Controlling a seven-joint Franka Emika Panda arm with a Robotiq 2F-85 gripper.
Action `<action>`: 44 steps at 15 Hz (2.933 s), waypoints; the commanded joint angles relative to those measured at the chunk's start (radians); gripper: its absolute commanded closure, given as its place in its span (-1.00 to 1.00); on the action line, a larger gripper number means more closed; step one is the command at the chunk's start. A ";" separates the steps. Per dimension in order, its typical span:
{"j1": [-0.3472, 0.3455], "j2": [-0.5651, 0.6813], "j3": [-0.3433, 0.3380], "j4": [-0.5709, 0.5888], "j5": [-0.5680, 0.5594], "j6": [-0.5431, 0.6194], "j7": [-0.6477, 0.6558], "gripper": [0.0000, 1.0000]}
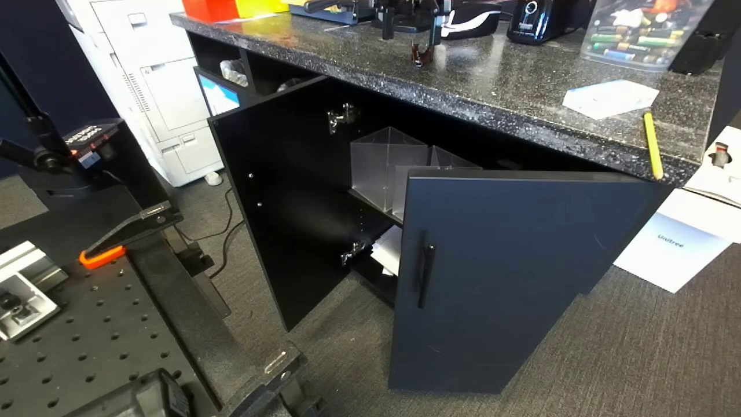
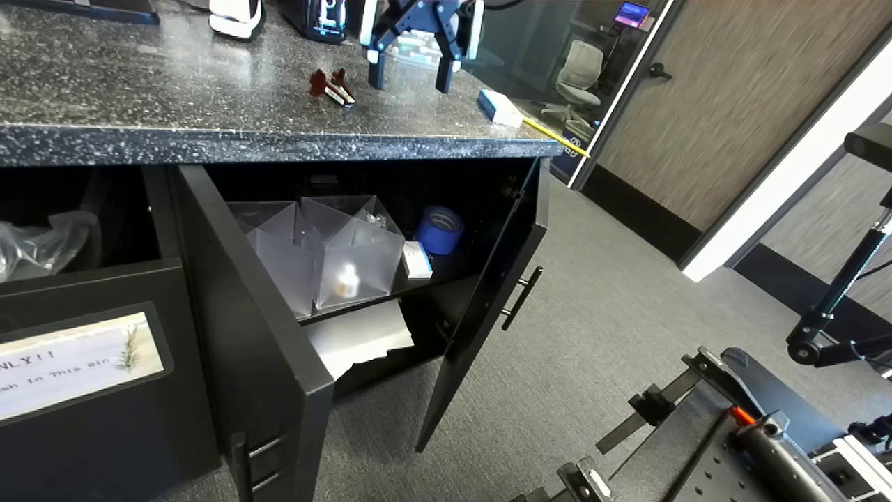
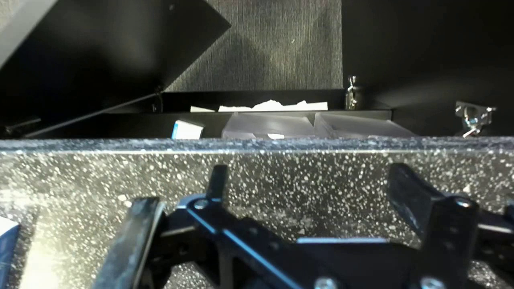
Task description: Move the stapler to the right
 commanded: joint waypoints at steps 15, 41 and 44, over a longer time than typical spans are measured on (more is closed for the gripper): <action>0.069 0.385 -0.042 0.460 -0.018 0.333 -0.031 0.13; -0.208 0.364 -0.017 0.528 0.158 0.092 -0.052 0.85; -0.200 0.376 -0.016 0.500 0.157 0.088 -0.051 0.85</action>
